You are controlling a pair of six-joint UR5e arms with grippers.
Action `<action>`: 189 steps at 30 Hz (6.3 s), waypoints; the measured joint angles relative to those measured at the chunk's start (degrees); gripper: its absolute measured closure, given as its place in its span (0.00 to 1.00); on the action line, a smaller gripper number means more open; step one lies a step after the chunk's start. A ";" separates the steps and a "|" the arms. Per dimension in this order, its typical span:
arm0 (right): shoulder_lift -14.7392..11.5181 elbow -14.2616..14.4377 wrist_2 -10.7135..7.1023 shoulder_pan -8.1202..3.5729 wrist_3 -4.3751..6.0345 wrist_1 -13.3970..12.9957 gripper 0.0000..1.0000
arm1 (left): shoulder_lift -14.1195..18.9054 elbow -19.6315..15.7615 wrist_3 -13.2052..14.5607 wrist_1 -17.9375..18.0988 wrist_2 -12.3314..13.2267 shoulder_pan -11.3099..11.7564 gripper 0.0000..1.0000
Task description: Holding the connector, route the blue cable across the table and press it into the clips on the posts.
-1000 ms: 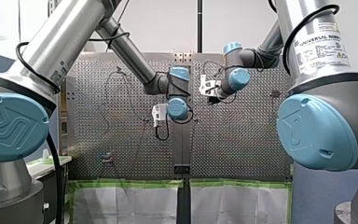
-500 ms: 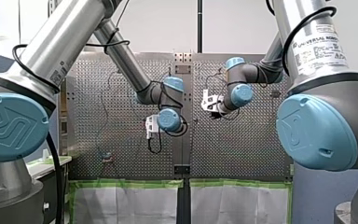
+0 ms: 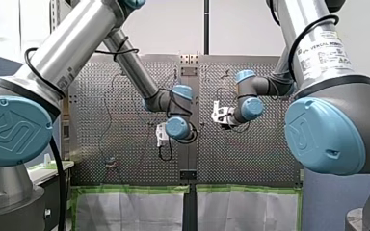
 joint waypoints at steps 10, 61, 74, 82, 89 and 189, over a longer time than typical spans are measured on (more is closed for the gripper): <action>0.79 -1.07 -2.22 -2.32 0.55 -1.70 1.00 | -1.75 5.23 -0.56 -1.00 2.68 1.60 1.00; 7.10 -9.40 -7.70 -7.59 1.79 -1.68 1.00 | -9.49 22.60 -0.28 -7.50 8.35 8.46 1.00; 7.19 -10.85 -7.87 -9.15 1.79 -1.42 1.00 | -9.49 22.66 1.41 -10.47 7.42 8.09 0.40; 7.19 -10.91 -7.88 -9.81 1.73 -1.39 1.00 | -9.38 22.67 3.09 -14.52 3.65 6.44 0.00; 7.19 -10.88 -7.98 -9.91 1.49 -1.18 1.00 | -8.10 22.67 3.15 -17.65 0.53 4.31 0.00; 7.28 -10.91 -10.48 -11.21 1.53 -0.87 1.00 | -25.80 53.04 -5.83 -24.71 -12.49 -5.20 0.00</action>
